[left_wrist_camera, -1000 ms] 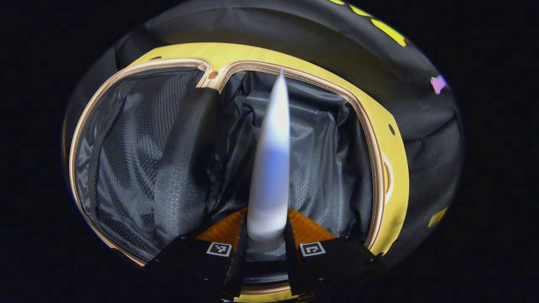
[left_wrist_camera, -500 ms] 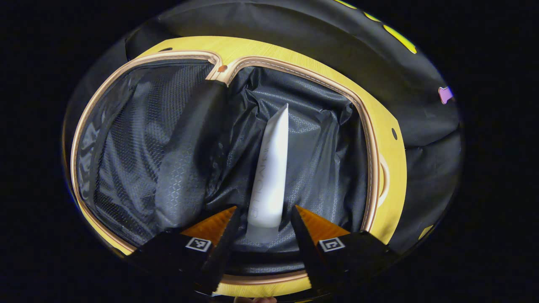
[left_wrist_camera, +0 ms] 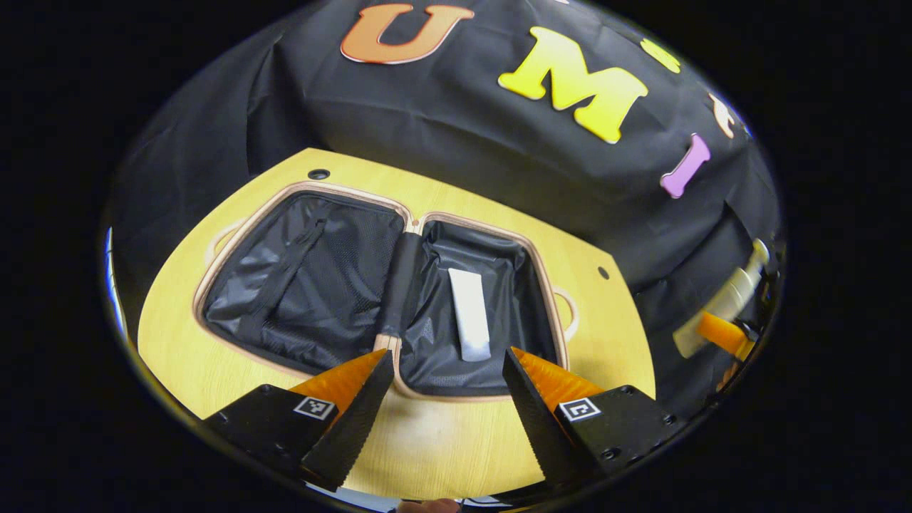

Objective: First open the suitcase, pack the skin care products into it, and then close the suitcase.

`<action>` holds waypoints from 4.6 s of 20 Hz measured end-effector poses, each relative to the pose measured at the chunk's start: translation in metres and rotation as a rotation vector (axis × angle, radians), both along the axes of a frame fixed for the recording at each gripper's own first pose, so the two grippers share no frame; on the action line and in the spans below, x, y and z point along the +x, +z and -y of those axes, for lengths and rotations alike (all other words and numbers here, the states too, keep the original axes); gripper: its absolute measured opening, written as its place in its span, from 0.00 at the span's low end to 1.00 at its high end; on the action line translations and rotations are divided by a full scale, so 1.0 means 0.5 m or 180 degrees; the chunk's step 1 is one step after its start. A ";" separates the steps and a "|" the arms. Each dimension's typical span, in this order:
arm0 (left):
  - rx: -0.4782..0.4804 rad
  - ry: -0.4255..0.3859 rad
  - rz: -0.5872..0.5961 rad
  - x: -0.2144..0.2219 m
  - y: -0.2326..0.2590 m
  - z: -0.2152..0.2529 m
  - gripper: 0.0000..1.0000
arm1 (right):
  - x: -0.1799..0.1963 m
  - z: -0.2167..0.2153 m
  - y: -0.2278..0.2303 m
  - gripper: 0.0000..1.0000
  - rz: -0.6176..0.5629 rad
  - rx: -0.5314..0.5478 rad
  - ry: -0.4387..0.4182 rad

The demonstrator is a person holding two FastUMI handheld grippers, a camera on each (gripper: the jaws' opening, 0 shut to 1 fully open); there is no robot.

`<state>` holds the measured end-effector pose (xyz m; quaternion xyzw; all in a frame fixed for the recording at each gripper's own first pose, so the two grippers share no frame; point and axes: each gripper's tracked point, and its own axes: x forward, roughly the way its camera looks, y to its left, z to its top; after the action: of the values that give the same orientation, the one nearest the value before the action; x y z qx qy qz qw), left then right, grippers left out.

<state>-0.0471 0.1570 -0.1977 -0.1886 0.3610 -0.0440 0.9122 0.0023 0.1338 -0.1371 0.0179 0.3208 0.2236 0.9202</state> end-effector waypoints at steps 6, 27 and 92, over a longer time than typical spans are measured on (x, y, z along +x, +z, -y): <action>0.0026 0.0116 0.0453 -0.162 0.046 -0.059 0.98 | 0.086 -0.176 -0.077 0.46 -0.0232 -0.0116 0.0356; -0.0225 0.0667 0.0255 -0.300 0.036 -0.193 0.98 | 0.152 -0.253 -0.480 0.44 -0.2635 -0.0687 -0.1050; 0.1035 0.0134 0.1699 0.193 0.329 0.031 0.07 | -0.085 0.377 0.206 0.72 0.1114 -0.0085 -0.1858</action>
<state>0.0493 0.1413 -0.0331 -0.0295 0.1071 -0.0147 0.9937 -0.0403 -0.0547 -0.0340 0.0583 0.1422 -0.0539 0.9867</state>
